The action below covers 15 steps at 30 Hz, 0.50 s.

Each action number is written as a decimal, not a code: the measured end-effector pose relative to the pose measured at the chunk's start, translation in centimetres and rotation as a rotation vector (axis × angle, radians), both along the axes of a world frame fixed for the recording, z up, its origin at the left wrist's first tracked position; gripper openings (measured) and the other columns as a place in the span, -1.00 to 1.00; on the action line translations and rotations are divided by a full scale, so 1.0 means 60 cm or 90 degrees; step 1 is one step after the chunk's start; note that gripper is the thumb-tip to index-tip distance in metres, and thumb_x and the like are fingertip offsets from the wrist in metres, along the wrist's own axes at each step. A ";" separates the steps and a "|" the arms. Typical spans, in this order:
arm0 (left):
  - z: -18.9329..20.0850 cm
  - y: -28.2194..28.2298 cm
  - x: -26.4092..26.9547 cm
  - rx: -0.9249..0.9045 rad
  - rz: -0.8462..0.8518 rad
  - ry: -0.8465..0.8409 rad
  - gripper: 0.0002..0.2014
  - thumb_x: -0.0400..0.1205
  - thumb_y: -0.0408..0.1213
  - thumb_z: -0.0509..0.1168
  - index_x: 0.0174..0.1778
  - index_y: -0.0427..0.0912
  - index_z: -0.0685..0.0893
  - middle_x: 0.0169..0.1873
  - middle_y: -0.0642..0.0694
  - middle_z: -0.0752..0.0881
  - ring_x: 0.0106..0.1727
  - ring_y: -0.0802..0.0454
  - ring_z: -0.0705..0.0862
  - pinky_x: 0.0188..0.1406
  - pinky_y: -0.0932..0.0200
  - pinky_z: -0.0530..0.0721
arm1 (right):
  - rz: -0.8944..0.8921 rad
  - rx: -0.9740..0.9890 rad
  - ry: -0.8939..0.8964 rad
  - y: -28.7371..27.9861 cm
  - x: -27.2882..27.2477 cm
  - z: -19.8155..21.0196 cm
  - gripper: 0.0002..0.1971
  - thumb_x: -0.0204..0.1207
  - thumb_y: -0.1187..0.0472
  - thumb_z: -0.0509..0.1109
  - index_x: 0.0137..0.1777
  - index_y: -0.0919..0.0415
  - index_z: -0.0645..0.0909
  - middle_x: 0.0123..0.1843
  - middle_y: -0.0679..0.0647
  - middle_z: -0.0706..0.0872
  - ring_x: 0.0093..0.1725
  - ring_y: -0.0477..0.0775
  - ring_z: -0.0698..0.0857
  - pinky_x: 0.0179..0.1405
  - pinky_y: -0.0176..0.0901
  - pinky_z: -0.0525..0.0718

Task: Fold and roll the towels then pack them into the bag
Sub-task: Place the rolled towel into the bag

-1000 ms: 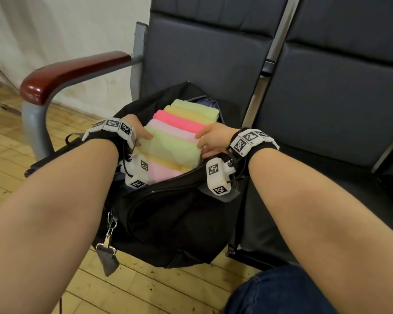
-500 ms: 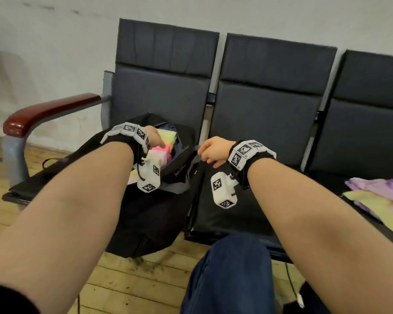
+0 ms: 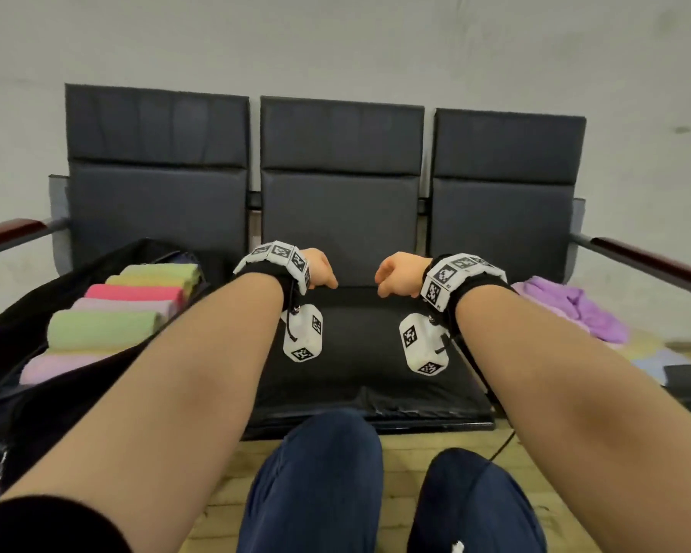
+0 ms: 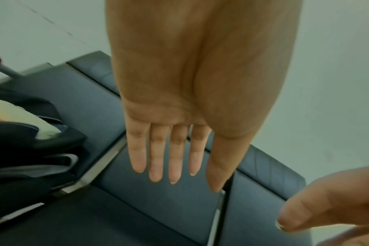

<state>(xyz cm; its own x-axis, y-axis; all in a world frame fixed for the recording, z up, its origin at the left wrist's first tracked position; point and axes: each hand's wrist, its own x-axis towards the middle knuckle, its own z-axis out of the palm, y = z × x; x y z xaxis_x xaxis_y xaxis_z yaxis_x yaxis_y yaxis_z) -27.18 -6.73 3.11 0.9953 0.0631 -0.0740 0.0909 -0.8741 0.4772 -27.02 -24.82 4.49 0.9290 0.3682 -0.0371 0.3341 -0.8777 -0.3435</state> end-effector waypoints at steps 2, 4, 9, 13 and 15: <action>0.001 -0.049 0.022 0.008 -0.033 0.008 -0.67 0.59 -0.21 0.40 0.22 -0.27 0.66 -0.02 -0.16 0.68 -0.08 -0.05 0.62 -0.18 0.17 0.61 | -0.040 -0.008 -0.005 -0.056 0.011 -0.003 -0.63 0.53 0.25 0.44 0.33 0.26 0.62 0.27 0.15 0.69 0.14 0.11 0.65 -0.09 -0.16 0.63; 0.001 -0.092 0.046 0.018 -0.066 0.017 -0.67 0.59 -0.20 0.40 0.23 -0.26 0.65 -0.01 -0.15 0.68 -0.07 -0.04 0.62 -0.18 0.15 0.60 | -0.080 -0.024 -0.010 -0.108 0.025 -0.009 -0.63 0.51 0.23 0.46 0.31 0.25 0.63 0.28 0.15 0.69 0.22 0.13 0.65 0.13 -0.11 0.62; 0.001 -0.211 0.113 0.039 -0.150 0.021 -0.63 0.61 -0.22 0.38 0.29 -0.31 0.62 0.06 -0.18 0.67 0.04 -0.06 0.64 -0.03 0.10 0.60 | -0.169 -0.024 0.008 -0.236 0.056 -0.012 -0.60 0.53 0.20 0.45 0.36 0.22 0.59 0.33 0.11 0.65 0.30 0.14 0.61 0.17 -0.12 0.55; -0.001 -0.305 0.169 0.047 -0.215 0.014 -0.66 0.62 -0.22 0.36 0.26 -0.31 0.65 0.02 -0.17 0.66 -0.09 -0.02 0.64 -0.19 0.22 0.61 | -0.238 -0.034 0.014 -0.330 0.088 -0.003 -0.59 0.54 0.16 0.43 0.38 0.20 0.57 0.36 0.12 0.62 0.32 0.16 0.60 0.25 -0.07 0.54; -0.009 -0.346 0.203 0.033 -0.225 0.006 -0.64 0.60 -0.21 0.38 0.29 -0.27 0.63 0.12 -0.15 0.66 0.10 -0.07 0.66 0.03 0.13 0.62 | -0.269 -0.034 0.013 -0.372 0.109 -0.003 -0.57 0.53 0.18 0.44 0.40 0.21 0.56 0.38 0.14 0.61 0.33 0.16 0.59 0.25 -0.10 0.52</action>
<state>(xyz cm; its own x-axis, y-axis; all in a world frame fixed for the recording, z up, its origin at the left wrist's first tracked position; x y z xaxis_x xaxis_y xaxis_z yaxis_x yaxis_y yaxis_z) -15.02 -27.47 2.57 0.9553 -0.2817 -0.0895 -0.2177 -0.8754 0.4316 -20.49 -47.15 4.29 0.9967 -0.0472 -0.0658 -0.0647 -0.9528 -0.2967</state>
